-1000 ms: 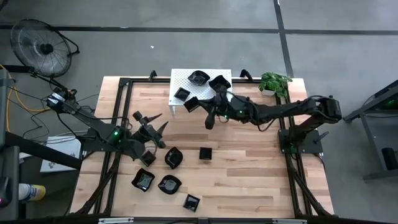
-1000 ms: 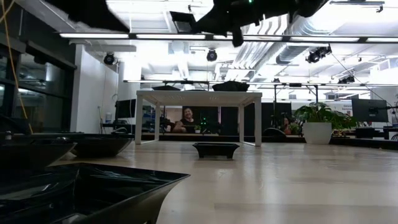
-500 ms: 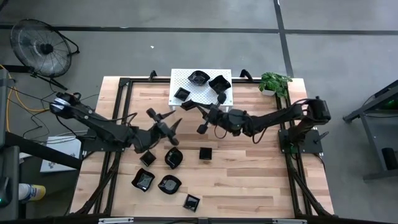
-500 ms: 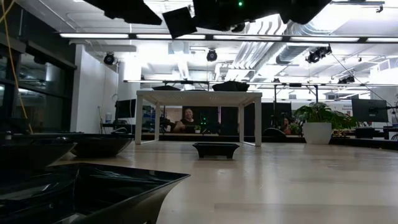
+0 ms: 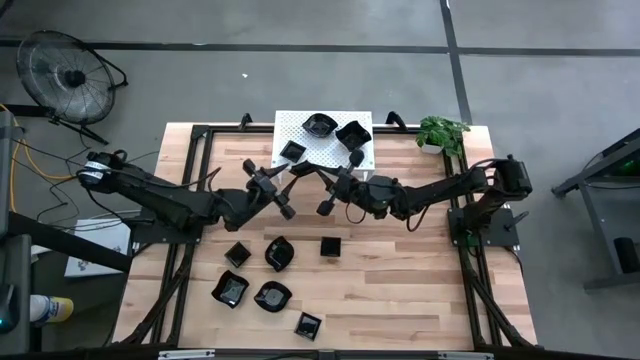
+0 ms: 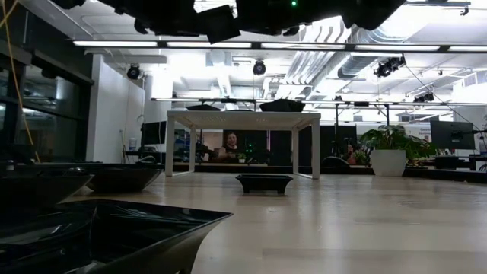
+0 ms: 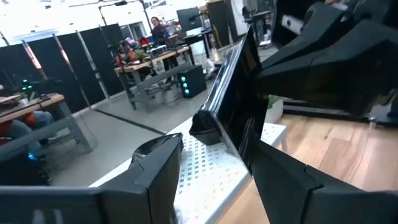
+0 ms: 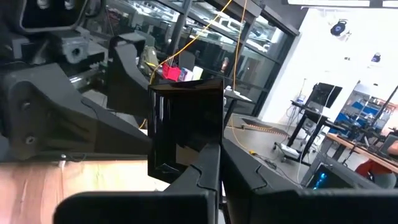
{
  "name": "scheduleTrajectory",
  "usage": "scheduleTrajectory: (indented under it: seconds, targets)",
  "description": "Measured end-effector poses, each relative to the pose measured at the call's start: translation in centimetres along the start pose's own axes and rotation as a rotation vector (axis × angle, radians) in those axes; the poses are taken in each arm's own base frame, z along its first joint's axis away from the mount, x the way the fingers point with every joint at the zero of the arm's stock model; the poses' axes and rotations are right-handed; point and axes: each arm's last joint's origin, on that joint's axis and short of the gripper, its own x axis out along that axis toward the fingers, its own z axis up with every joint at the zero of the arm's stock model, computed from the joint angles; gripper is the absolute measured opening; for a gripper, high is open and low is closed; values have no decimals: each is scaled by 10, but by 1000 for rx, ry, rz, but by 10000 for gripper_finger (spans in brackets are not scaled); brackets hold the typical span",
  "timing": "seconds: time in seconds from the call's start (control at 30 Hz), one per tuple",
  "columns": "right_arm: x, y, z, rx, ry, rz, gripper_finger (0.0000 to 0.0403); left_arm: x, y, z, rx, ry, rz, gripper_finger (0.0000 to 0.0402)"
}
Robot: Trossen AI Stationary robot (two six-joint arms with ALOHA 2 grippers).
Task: Pick & Place Mini shaped plates
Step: Stack the black square plate on top of the black square plate on the shelf
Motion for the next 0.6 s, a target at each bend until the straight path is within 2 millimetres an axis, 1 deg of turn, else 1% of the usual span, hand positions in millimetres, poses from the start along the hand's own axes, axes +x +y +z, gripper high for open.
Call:
scheduleTrajectory:
  seconds: [0.17,0.47,0.6]
  targets:
    - [1,-1,0,-1,5,-13,8,0,0,2,-18,-13,-7,186]
    - [0,-4,3,-24,-13,-66,6,0,1,3,-41,-16,22,148]
    - [2,-6,3,-22,-21,-65,3,0,2,4,-52,-26,24,139]
